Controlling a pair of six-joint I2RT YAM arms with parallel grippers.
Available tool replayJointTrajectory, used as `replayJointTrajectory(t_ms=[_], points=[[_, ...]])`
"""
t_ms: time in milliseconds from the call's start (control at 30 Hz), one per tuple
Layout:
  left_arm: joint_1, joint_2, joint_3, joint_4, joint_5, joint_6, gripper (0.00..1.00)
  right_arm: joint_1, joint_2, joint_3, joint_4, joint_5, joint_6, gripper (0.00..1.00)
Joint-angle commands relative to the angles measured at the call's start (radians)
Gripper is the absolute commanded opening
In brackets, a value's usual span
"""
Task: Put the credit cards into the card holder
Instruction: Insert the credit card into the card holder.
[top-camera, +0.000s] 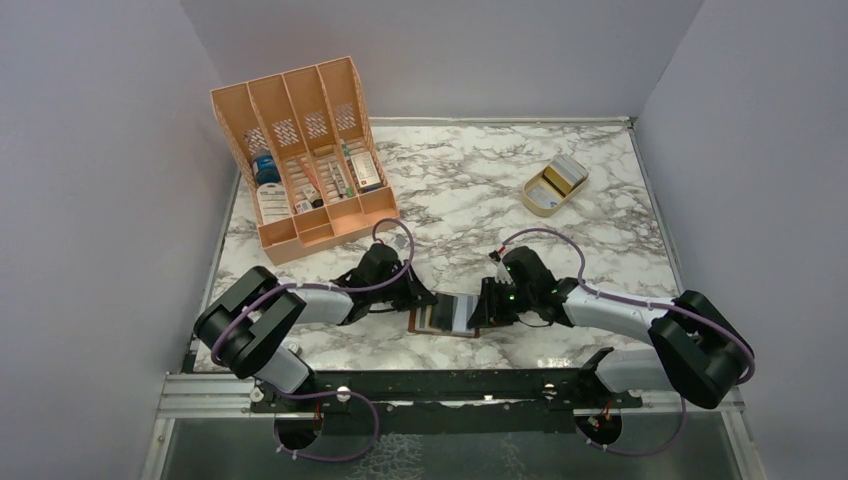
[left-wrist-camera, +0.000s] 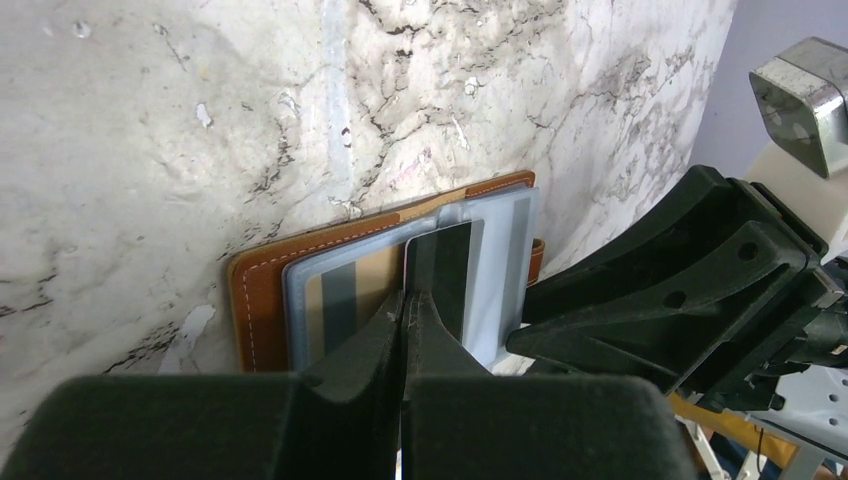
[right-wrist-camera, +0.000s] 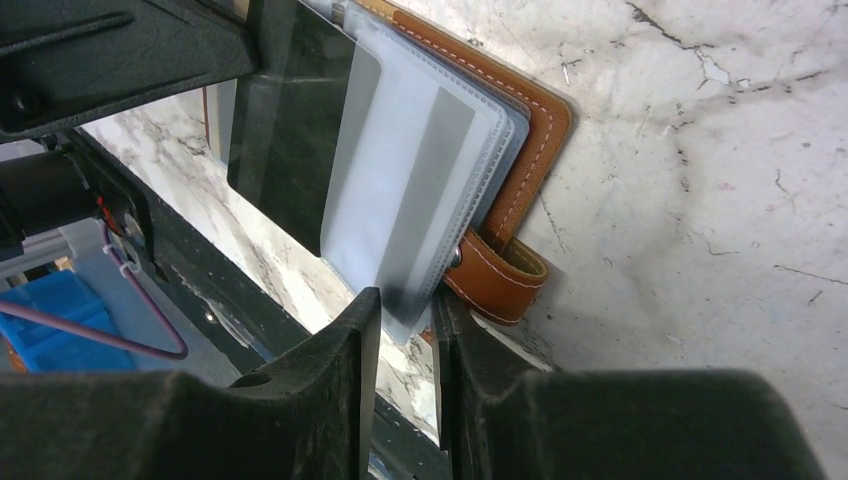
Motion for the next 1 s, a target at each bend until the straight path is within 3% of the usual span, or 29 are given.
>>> replayJointTrajectory(t_ms=[0,967], points=[[-0.007,-0.04,-0.032,-0.02,-0.066,0.04,0.0,0.007,-0.024,-0.002,0.008,0.027,0.012,0.25],[-0.064,-0.048,-0.068,0.066,-0.132,0.061,0.0,0.008,-0.016,-0.015,0.067,0.01,0.048,0.25]])
